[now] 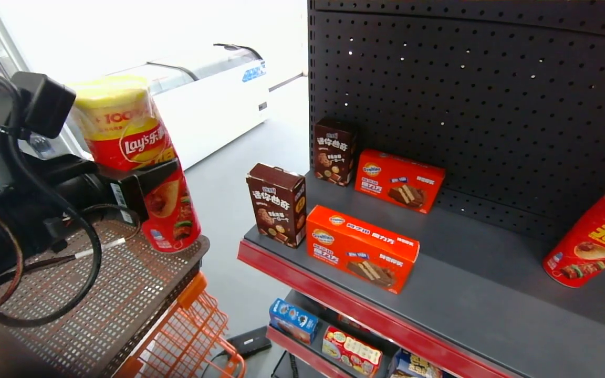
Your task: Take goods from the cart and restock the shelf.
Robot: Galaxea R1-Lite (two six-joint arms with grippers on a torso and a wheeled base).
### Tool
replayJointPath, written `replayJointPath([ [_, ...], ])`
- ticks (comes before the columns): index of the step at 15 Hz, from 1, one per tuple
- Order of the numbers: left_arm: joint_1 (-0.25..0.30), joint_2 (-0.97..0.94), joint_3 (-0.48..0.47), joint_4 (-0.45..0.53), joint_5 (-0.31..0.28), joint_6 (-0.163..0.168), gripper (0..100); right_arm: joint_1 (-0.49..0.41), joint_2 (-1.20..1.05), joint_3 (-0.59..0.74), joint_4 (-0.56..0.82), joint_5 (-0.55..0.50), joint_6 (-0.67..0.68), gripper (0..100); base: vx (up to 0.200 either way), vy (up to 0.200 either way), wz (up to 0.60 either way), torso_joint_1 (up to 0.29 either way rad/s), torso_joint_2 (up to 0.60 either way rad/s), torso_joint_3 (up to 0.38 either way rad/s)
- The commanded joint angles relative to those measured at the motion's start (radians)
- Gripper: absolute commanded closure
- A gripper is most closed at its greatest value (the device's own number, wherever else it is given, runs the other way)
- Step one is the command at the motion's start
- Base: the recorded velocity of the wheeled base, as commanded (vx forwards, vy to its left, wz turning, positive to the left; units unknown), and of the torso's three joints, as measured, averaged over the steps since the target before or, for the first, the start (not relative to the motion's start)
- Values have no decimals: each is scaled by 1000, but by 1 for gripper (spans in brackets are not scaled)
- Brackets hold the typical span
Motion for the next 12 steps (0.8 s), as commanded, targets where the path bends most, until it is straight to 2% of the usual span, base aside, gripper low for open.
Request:
replayJointPath([
  [1,-29,-71,14,4,-2,0,100,0,0,0,-1,0,0,0,0,0,0,0,0,0],
  [2,-63,-69,17,4,-46,-14,100,0,0,0,-1,0,0,0,0,0,0,0,0,0],
  [3,-77,-69,16,4,-117,-30,100,0,0,0,0,0,0,0,0,0,0,0,0,0],
  [5,-77,-73,21,4,-276,-51,100,0,0,0,0,0,0,0,0,0,0,0,0,0],
  [6,-77,-73,21,4,-276,-51,100,0,0,0,0,0,0,0,0,0,0,0,0,0],
  [7,-74,-63,47,-21,-387,-71,100,0,0,0,-1,0,0,0,0,0,0,0,0,0],
  [10,-80,-59,74,-52,-404,-68,100,0,0,0,-1,0,0,0,0,0,0,0,0,0],
  [12,-128,-60,82,-64,-404,-70,100,0,0,0,0,0,0,0,0,0,0,0,0,0],
])
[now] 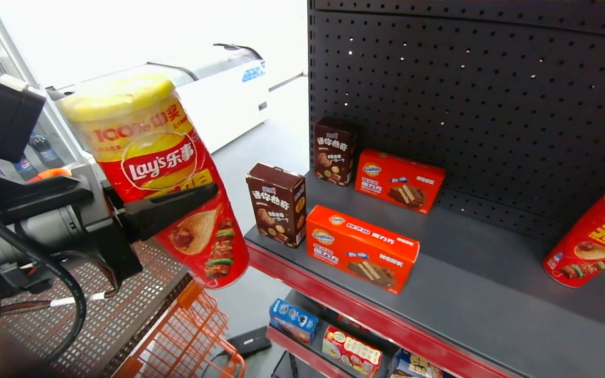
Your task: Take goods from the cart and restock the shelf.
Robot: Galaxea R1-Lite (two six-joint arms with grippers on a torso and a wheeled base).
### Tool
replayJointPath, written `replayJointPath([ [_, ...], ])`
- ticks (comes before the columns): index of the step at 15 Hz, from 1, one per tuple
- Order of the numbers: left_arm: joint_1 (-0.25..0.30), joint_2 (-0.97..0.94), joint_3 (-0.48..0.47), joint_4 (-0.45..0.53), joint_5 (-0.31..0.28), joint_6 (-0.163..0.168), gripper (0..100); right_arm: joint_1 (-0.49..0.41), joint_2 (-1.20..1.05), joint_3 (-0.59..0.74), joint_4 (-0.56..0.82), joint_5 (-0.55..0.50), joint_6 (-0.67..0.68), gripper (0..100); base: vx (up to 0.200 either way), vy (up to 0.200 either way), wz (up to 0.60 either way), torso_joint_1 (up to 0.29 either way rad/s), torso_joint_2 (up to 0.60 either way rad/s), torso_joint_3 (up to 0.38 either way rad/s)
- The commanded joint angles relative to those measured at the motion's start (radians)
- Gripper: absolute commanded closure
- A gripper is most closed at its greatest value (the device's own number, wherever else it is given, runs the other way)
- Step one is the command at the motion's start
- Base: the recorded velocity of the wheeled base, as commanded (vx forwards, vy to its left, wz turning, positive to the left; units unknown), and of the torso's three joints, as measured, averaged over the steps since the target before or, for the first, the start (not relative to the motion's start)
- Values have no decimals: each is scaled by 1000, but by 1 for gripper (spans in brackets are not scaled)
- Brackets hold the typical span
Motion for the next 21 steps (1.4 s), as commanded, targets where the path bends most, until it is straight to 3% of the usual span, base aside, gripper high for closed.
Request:
replayJointPath([
  [1,-54,3,9,-3,-2,0,100,1,0,0,0,0,0,0,0,0,0,0,0,0],
  [2,-81,6,7,-1,-3,0,100,1,0,0,0,0,0,0,0,0,0,0,0,0],
  [5,-86,35,-2,-3,-5,0,100,1,0,0,-2,0,0,0,0,0,0,0,0,0],
  [8,-89,59,0,-3,-72,2,100,1,0,0,0,1,-3,0,0,0,0,0,0,0],
  [17,-87,84,-23,-3,-86,5,100,1,0,0,0,1,1,0,0,0,0,0,0,0],
  [21,-87,109,-71,-3,-92,5,100,1,0,0,0,1,-3,0,0,0,-600,4,0,4],
])
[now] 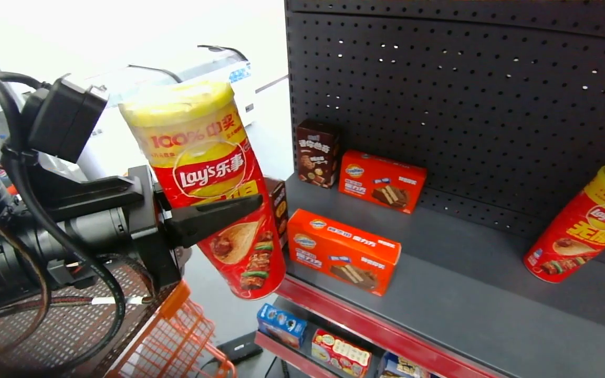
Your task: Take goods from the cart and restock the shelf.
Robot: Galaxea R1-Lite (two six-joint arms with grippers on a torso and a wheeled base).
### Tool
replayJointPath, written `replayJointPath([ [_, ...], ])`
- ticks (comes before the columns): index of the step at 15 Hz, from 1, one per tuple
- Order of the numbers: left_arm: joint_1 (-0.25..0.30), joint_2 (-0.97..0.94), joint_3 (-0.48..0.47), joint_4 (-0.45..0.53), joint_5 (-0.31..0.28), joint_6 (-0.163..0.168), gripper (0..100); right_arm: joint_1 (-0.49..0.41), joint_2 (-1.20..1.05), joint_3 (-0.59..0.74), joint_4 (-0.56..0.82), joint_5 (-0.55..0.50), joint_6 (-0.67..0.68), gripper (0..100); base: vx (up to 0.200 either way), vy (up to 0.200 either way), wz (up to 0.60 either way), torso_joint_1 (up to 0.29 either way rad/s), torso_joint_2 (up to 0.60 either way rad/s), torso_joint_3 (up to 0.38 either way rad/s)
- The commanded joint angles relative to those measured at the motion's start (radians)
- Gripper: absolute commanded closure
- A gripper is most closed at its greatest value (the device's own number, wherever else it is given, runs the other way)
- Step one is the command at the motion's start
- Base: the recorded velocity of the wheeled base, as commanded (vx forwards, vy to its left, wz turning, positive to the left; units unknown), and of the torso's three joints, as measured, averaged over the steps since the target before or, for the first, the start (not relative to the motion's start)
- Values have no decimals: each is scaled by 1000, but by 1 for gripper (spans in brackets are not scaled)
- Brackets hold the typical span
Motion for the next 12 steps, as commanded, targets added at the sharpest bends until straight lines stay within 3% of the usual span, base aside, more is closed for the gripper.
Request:
replayJointPath([
  [1,0,26,-25,2,-1,-1,100,1,0,0,0,0,0,0,0,0,-600,12,-2,2],
  [9,-2,67,-67,2,-1,2,100,1,1,0,0,0,-2,0,0,0,-600,4,2,2],
  [12,-2,67,-65,2,-1,2,100,1,0,0,-2,0,1,0,0,0,0,0,0,0],
])
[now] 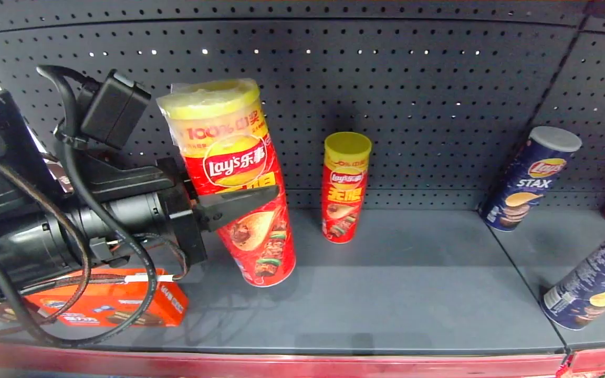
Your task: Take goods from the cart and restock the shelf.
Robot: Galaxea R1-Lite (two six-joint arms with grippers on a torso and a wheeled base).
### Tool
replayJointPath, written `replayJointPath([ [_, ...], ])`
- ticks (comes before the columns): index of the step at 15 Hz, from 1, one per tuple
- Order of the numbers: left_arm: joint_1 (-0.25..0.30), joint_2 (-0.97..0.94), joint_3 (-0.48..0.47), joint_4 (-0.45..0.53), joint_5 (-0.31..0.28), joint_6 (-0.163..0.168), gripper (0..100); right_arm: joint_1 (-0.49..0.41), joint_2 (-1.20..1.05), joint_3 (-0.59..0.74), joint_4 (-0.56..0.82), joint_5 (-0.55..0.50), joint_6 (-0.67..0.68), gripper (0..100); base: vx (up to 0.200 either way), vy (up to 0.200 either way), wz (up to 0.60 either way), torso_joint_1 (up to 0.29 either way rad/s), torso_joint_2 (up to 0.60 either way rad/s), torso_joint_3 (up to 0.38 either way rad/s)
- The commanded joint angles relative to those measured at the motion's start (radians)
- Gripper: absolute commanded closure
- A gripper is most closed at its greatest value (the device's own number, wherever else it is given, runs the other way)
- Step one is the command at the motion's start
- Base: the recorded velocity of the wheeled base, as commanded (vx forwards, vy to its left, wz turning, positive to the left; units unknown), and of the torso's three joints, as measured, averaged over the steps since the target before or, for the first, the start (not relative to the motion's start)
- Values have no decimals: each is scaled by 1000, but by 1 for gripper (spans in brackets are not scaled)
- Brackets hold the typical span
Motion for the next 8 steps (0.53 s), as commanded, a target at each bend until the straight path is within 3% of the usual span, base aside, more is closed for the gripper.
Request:
replayJointPath([
  [1,1,2,1,-3,0,-1,100,0,0,0,0,0,-1,0,0,0,0,0,0,0],
  [8,5,-3,8,-5,0,-1,100,0,0,0,0,0,-1,0,0,0,0,0,0,0],
])
